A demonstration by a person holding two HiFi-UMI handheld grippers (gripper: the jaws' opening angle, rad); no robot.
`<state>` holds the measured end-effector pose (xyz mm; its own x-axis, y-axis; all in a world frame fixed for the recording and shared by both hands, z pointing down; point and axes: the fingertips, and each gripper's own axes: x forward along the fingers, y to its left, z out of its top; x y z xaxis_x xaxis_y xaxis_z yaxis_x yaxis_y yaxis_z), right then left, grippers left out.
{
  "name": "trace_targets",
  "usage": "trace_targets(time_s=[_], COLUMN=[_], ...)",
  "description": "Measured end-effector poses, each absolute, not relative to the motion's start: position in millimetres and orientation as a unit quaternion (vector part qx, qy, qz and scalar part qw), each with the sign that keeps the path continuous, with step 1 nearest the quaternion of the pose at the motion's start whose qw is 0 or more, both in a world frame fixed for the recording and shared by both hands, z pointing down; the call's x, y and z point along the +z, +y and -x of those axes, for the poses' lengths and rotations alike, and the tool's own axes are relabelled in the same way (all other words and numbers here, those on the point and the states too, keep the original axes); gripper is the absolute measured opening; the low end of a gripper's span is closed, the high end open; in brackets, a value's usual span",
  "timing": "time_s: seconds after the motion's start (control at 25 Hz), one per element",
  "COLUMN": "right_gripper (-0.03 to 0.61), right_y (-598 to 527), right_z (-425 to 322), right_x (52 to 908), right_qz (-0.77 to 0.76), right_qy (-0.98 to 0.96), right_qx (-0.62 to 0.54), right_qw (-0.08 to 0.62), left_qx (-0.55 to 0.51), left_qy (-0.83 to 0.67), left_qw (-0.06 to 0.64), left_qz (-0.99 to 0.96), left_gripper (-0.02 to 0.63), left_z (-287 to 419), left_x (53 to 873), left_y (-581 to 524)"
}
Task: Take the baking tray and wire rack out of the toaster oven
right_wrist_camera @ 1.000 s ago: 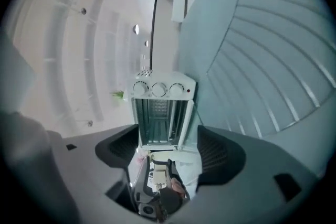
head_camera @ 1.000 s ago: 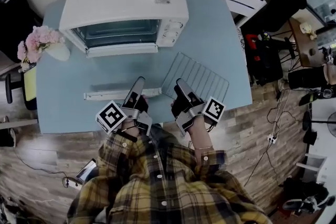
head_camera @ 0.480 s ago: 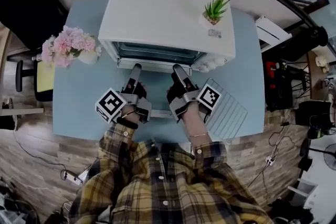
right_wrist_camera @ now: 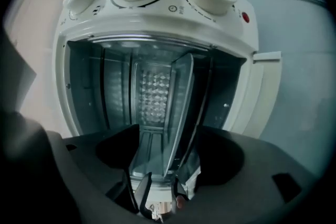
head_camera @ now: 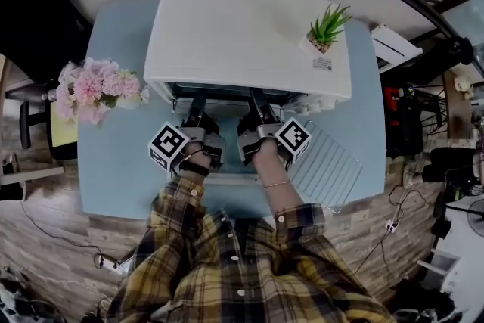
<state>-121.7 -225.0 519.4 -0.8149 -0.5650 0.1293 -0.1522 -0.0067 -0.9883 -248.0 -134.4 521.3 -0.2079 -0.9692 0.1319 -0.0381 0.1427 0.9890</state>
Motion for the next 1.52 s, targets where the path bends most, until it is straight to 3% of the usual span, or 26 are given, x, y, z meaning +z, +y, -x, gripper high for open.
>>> trace_targets(time_s=[0.32,0.52,0.68,0.76,1.52], right_gripper=[0.324,0.213,0.08,0.078,0.066], right_y=[-246.9,-252.9,-246.9,-243.9,-156.3], right_z=[128.0,130.6,124.8,122.4,77.2], right_x=[541.3,533.2,545.3,547.2,547.4], right_qz=[0.266,0.274,0.296,0.299,0.266], right_qy=[0.658,0.648,0.645,0.642,0.627], right_qx=[-0.673,-0.675,-0.676,-0.678,-0.725], right_qw=[0.211,0.22,0.197,0.198,0.101], left_qx=[-0.511,-0.535,-0.535,-0.532,-0.505], left_qy=[-0.585,-0.572,-0.569,-0.57,-0.6], left_qw=[0.476,0.482,0.489,0.491,0.515], left_qz=[-0.413,-0.394,-0.388,-0.39,-0.347], left_gripper=[0.193,0.185,0.099,0.06,0.054], left_z=[262.9,272.5,270.6,269.7,219.0], left_x=[538.1,543.5,547.0,545.2,543.0], left_y=[-160.0,-163.6,-162.4,-161.2,-70.9])
